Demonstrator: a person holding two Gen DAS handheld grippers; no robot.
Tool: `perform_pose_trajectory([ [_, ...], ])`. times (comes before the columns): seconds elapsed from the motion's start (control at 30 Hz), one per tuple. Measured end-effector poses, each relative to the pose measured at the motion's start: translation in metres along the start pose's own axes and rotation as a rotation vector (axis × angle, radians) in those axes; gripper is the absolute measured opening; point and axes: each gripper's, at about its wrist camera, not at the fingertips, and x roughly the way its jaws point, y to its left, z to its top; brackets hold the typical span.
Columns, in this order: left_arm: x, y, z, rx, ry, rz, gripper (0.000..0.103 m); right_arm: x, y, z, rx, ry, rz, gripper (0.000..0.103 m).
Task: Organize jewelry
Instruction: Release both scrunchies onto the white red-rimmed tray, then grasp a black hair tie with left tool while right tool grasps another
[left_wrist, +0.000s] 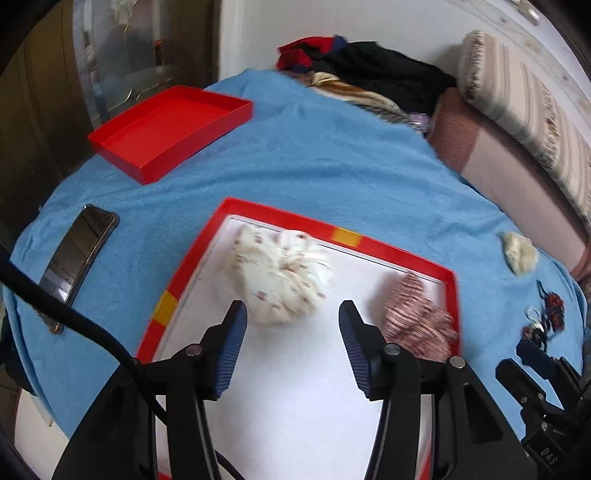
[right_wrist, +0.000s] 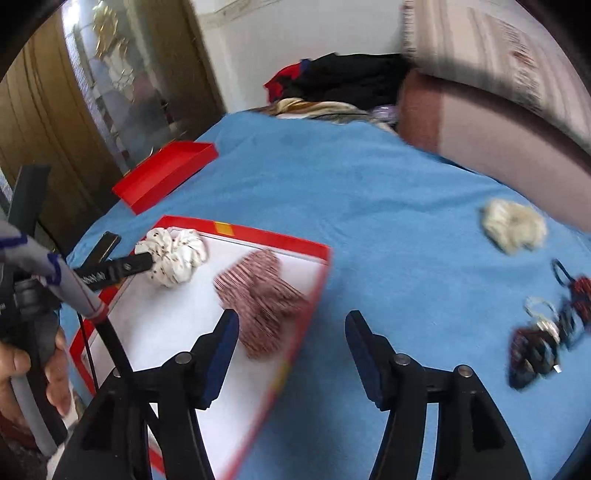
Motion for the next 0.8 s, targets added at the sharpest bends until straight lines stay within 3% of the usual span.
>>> perform_pose_trajectory([
  [0.17, -0.027, -0.052, -0.018, 0.097, -0.013, -0.070, 0.058, -0.049, -0.061, -0.043, 0.097, -0.021, -0.060, 0.064],
  [0.4, -0.019, -0.152, -0.057, 0.245, 0.068, -0.202, 0.058, -0.099, -0.159, -0.100, 0.232, -0.019, -0.215, 0.064],
  [0.63, 0.017, -0.254, -0.085, 0.347, 0.163, -0.323, 0.058, -0.123, -0.229, -0.105, 0.349, -0.072, -0.259, 0.064],
  [0.8, 0.045, -0.311, -0.088, 0.401, 0.216, -0.378, 0.058, -0.120, -0.261, -0.088, 0.419, -0.115, -0.228, 0.064],
])
